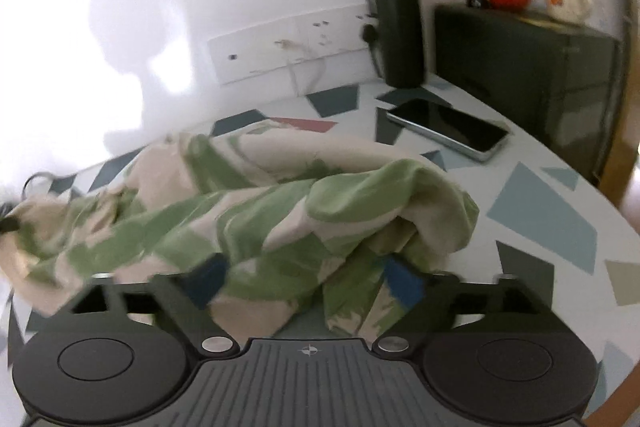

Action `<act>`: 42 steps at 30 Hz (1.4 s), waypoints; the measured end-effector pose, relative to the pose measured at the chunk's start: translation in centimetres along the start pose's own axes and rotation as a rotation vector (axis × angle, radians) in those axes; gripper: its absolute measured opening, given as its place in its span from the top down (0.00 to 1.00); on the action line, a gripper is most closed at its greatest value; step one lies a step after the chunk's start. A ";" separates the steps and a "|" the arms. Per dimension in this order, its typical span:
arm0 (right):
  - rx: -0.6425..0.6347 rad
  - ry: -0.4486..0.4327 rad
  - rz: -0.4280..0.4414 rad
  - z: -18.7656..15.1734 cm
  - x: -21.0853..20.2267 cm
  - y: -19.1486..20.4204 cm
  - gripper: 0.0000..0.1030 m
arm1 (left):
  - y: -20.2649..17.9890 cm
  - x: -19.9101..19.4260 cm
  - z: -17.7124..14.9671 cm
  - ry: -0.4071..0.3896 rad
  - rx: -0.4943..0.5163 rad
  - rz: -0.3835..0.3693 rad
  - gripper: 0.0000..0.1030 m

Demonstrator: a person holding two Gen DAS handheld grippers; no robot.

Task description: Fold clothes

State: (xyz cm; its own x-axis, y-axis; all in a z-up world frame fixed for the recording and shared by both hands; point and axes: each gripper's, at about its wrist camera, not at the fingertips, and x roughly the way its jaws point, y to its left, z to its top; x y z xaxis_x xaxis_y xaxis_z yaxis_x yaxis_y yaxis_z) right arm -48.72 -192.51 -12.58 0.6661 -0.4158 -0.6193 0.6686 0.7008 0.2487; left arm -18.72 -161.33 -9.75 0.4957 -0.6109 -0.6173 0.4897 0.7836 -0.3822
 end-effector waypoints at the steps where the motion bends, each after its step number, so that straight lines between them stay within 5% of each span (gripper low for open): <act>1: 0.029 0.007 0.003 0.3 0.4 -0.1 0.11 | -0.3 -0.8 -0.1 -0.017 0.010 -0.019 0.93; 7: 0.181 0.069 0.049 1.3 2.5 0.1 0.22 | -1.3 -6.0 -1.0 -0.098 0.005 -0.134 0.94; 10: 0.185 0.087 0.076 1.4 2.6 0.8 0.49 | -1.2 -8.3 -2.2 -0.108 -0.017 -0.183 0.94; 12: 0.163 0.099 0.077 1.3 2.6 1.4 0.80 | -1.1 -9.6 -3.1 -0.107 0.008 -0.191 0.94; 14: 0.147 0.110 0.064 1.1 2.4 1.8 0.90 | -0.8 -10.1 -3.8 -0.088 0.010 -0.189 0.94; 19: 0.169 0.122 0.080 0.4 0.9 2.6 0.92 | 0.1 -11.0 -5.4 -0.043 0.011 -0.189 0.94; 24: 0.064 0.104 0.124 -0.1 -1.7 4.8 0.93 | 0.1 -11.1 -6.2 -0.034 0.025 -0.229 0.94; 30: 0.058 -0.038 0.187 1.8 -6.0 6.4 0.94 | 1.2 -11.8 -6.7 -0.054 0.017 -0.245 0.94; 40: 0.067 -0.258 0.341 8.4 -14.2 9.5 0.94 | 2.0 -17.9 -0.7 -0.265 0.056 -0.371 0.94; 42: 0.053 -0.286 0.368 10.2 -15.3 10.4 0.94 | 1.8 -19.3 1.1 -0.333 0.058 -0.431 1.00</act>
State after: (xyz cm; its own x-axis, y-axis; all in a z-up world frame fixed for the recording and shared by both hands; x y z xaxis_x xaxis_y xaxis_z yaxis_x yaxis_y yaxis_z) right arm -48.60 -184.80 7.12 0.9216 -0.2932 -0.2542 0.3815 0.8042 0.4558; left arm -26.60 -148.26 2.20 0.4375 -0.8852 -0.1584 0.7327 0.4530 -0.5079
